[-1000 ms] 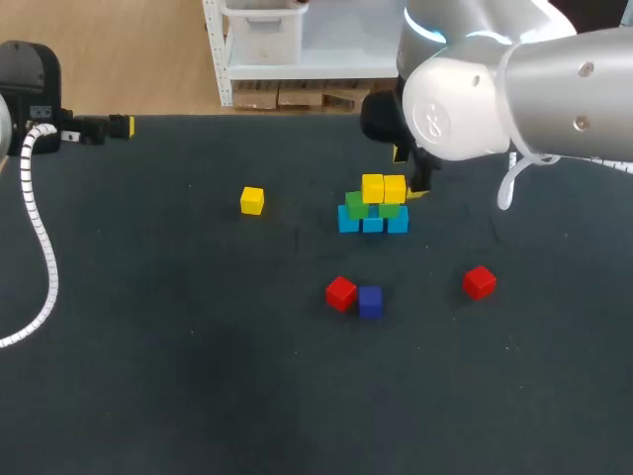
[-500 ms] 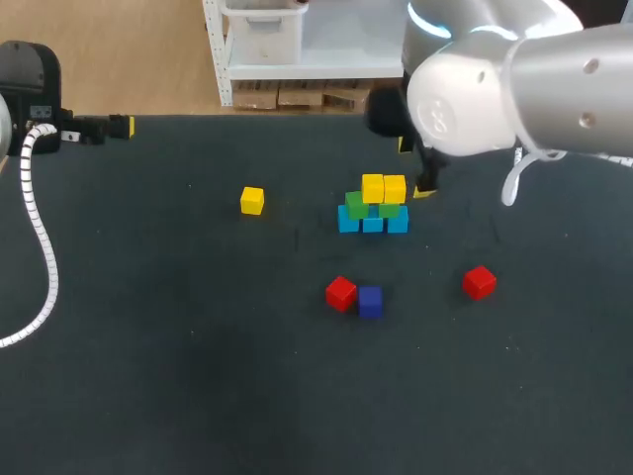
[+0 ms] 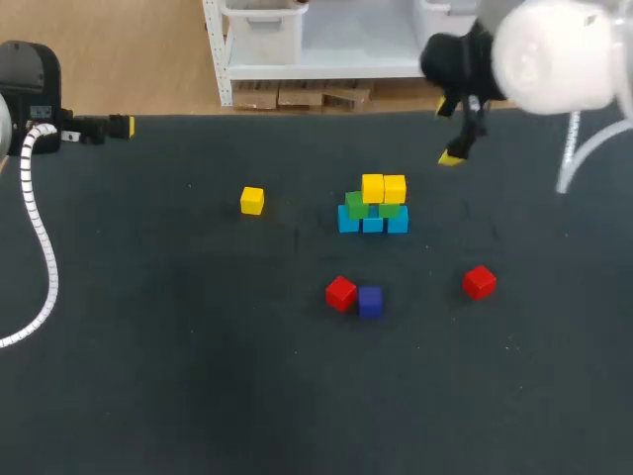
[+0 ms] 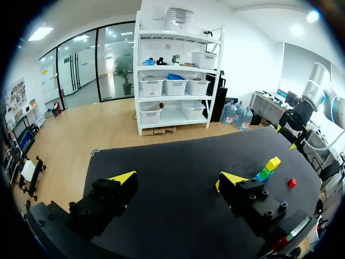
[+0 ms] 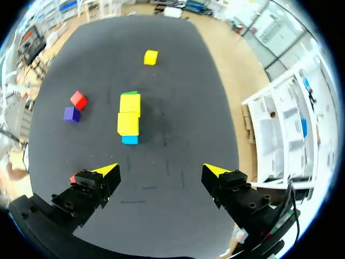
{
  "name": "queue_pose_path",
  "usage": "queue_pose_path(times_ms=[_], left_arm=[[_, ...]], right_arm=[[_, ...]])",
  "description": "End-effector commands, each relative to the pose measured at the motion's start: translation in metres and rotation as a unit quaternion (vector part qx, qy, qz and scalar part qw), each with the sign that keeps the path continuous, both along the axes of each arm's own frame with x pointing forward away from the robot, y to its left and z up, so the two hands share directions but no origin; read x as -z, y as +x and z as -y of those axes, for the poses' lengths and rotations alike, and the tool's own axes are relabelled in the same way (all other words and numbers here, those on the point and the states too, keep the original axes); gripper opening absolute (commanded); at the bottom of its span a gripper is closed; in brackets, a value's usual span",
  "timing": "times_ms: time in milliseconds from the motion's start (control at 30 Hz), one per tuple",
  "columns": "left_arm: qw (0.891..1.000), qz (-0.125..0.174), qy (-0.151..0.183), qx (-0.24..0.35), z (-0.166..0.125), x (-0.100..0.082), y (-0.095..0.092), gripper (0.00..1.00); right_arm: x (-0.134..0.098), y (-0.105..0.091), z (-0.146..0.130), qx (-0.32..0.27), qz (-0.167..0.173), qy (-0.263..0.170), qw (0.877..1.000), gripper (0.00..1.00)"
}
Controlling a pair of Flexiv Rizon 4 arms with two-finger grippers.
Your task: Place the blue cubes, place green cubes on the blue cubes, place the yellow cubes on the green cubes, then place the red cubes on the yellow cubes, and place purple cube on the red cubes.
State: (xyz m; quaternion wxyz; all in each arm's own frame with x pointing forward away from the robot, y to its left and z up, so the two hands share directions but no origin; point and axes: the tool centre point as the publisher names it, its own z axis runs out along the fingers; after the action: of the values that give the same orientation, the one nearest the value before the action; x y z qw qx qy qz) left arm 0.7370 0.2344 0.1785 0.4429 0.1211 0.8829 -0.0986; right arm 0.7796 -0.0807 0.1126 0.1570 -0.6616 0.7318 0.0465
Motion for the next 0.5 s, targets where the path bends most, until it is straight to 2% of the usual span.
queue_pose_path(times_ms=[33, 233, 500], left_arm=[[1.000, -0.001, -0.008, 0.012, -0.004, 0.000, 0.001, 1.00], [1.000, -0.001, -0.008, 0.012, -0.004, 0.000, 0.001, 1.00], [1.000, -0.001, -0.008, 0.012, -0.004, 0.000, 0.001, 1.00]], right_arm=[[-0.007, -0.008, 0.024, 0.058, 0.040, 0.081, 0.994, 1.00], [-0.015, -0.008, 0.039, 0.112, 0.076, 0.150, 0.979, 1.00], [-0.023, -0.009, 0.060, 0.160, 0.107, 0.203, 0.960, 1.00]])
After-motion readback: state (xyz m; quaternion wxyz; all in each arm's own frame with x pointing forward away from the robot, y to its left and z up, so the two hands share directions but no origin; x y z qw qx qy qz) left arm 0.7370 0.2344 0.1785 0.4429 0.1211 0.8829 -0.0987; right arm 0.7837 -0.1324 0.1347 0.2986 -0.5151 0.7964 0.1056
